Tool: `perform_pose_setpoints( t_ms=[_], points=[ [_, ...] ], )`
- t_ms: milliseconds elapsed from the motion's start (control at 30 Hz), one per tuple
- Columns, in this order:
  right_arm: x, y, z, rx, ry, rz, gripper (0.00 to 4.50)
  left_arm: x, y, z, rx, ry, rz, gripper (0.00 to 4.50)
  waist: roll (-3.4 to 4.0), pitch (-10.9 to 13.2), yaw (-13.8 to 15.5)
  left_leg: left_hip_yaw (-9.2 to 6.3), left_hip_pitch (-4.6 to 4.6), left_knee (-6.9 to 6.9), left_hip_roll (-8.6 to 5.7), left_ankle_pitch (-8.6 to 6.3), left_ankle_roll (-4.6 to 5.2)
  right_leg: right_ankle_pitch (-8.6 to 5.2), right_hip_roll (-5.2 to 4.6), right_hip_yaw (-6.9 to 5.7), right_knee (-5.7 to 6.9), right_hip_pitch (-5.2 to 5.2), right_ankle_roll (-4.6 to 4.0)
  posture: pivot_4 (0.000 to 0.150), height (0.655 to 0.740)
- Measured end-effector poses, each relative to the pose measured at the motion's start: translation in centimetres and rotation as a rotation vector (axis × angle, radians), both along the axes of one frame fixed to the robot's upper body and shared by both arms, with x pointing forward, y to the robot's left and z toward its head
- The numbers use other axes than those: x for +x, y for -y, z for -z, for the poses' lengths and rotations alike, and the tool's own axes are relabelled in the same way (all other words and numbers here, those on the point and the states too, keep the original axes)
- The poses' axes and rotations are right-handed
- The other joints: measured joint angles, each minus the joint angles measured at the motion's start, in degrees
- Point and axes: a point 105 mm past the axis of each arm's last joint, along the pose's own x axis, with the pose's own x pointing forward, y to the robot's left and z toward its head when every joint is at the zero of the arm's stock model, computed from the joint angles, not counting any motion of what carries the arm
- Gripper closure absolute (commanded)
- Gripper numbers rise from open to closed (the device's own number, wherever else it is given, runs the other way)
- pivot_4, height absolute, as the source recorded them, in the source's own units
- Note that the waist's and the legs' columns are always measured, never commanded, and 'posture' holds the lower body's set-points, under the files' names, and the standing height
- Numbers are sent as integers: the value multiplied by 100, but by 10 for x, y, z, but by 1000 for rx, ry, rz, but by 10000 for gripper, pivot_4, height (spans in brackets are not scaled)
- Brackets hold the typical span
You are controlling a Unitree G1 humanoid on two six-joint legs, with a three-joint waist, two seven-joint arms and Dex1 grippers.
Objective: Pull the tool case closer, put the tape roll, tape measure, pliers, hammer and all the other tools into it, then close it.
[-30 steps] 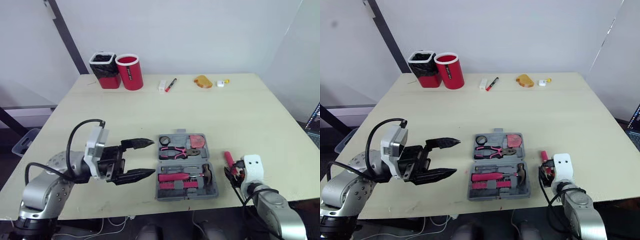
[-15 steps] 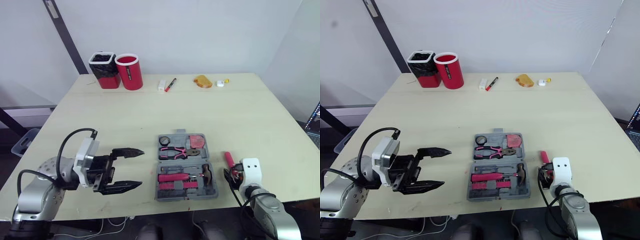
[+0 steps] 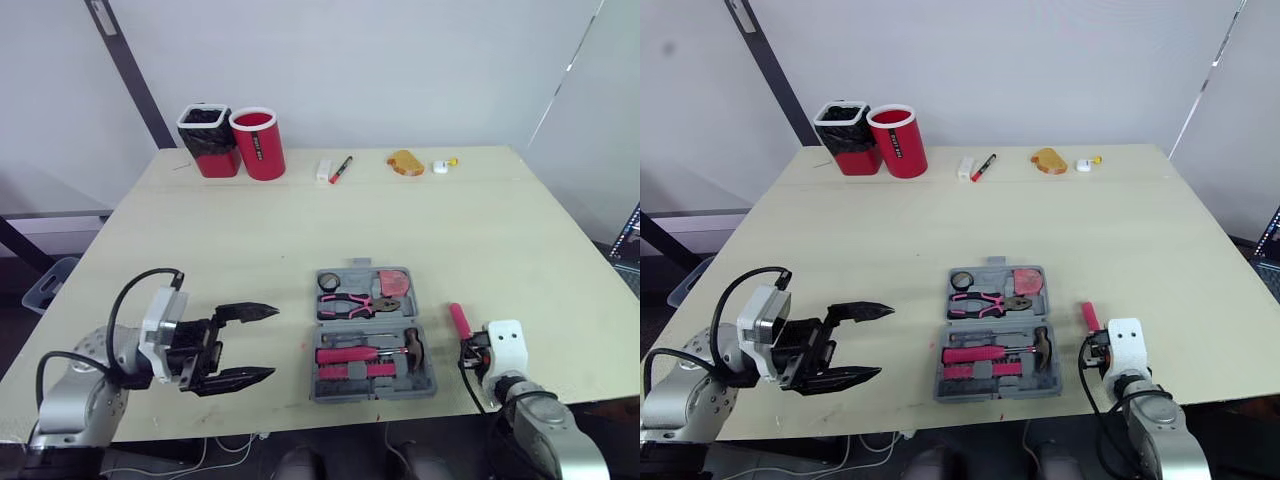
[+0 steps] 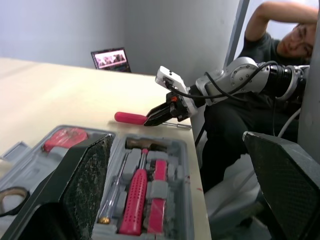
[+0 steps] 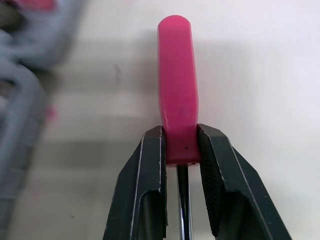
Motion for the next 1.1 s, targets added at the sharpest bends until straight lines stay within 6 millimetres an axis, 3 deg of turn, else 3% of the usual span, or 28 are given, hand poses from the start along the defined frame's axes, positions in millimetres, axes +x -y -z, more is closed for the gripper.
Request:
perform_pose_setpoints(
  t_ms=[233,433,600,900,1100],
  points=[
    [-9,-42,-62,-73,80,-475,41324,2,2,-3,-8,-16,-11,0,-7,-4,-4,-5,1,0,2,0,0,0,7,-10,0,5,-1,1500,7400],
    [-22,-87,-89,-289,-6,-968,41324,7,-11,-5,22,-17,-43,0,-10,-1,-21,-12,1,1,4,0,1,0,5,-8,-1,-3,-2,1500,7400],
    [-31,-109,-78,-361,-117,-1148,41324,5,-15,-8,59,-13,-35,0,-12,-2,35,-14,-15,-4,2,-1,2,-1,-2,-20,-5,-9,-4,1500,7400],
    [-20,-130,-56,-449,-228,-1226,41324,1,-30,-4,171,-41,-48,0,-12,-3,50,-2,-13,-1,3,-2,4,-1,-6,-19,-1,-12,-4,1500,7400],
    [-28,-140,-47,-456,-257,-1277,41324,1,-30,-1,170,-48,-40,0,-13,-3,111,4,-15,-1,2,-2,3,-1,-5,-21,-2,-11,-5,1500,7400]
  ],
)
